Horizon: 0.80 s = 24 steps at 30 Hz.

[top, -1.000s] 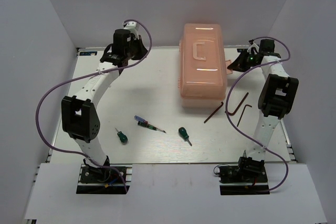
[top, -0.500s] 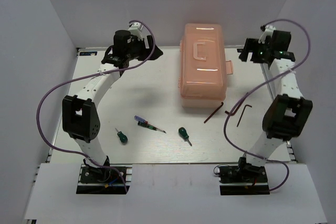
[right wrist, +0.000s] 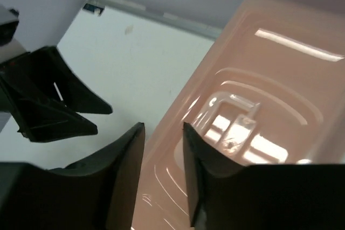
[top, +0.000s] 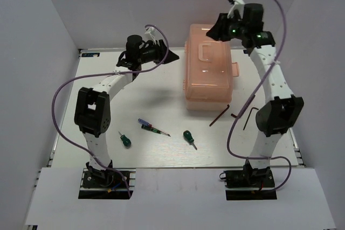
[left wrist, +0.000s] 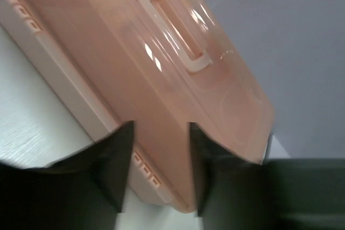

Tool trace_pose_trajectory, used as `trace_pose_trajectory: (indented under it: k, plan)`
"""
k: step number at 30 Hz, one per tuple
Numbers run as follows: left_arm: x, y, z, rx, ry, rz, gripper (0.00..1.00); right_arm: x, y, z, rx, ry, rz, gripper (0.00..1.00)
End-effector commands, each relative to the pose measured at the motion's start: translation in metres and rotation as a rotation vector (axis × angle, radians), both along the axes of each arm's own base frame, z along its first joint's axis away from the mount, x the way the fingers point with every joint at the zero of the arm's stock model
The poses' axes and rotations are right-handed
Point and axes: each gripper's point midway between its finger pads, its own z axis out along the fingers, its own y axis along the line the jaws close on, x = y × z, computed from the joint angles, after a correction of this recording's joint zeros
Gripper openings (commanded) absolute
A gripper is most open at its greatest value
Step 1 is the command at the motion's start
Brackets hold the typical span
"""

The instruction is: Sort the tools into containers

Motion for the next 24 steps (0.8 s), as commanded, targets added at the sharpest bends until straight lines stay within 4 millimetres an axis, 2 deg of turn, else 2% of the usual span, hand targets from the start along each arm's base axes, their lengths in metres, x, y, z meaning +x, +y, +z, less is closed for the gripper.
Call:
trace_pose_trajectory:
  k: [1, 2, 3, 7, 10, 15, 16, 20, 23, 24]
  plan:
    - [-0.010, -0.021, 0.031, -0.057, -0.068, -0.102, 0.60, -0.004, 0.036, -0.032, 0.062, 0.152, 0.009, 0.43]
    - [-0.007, -0.022, 0.018, -0.047, -0.039, -0.101, 0.63, 0.001, 0.038, -0.039, 0.063, 0.172, -0.012, 0.45]
    - [-0.006, -0.024, 0.018, -0.049, -0.041, -0.112, 0.66, 0.000, 0.047, -0.043, 0.063, 0.174, -0.008, 0.47]
    - [-0.003, -0.031, 0.006, -0.035, -0.021, -0.123, 0.74, 0.009, 0.058, -0.058, 0.024, 0.187, -0.088, 0.59]
    - [0.000, -0.038, 0.001, -0.033, -0.017, -0.125, 0.76, 0.017, 0.054, -0.069, -0.022, 0.195, -0.173, 0.59]
    - [0.001, -0.051, -0.006, -0.019, -0.020, -0.148, 0.77, 0.013, 0.045, -0.090, -0.104, 0.241, -0.288, 0.59]
    - [0.004, -0.052, -0.007, -0.019, -0.020, -0.148, 0.77, 0.010, 0.047, -0.098, -0.117, 0.256, -0.285, 0.61]
    - [0.000, -0.061, -0.012, -0.015, -0.012, -0.157, 0.77, 0.014, 0.035, -0.103, -0.153, 0.250, -0.357, 0.61]
    - [-0.001, -0.065, -0.018, -0.002, 0.002, -0.157, 0.77, 0.015, 0.034, -0.109, -0.161, 0.261, -0.358, 0.61]
    - [0.002, -0.065, -0.013, 0.000, -0.019, -0.149, 0.77, 0.015, 0.033, -0.113, -0.164, 0.270, -0.362, 0.61]
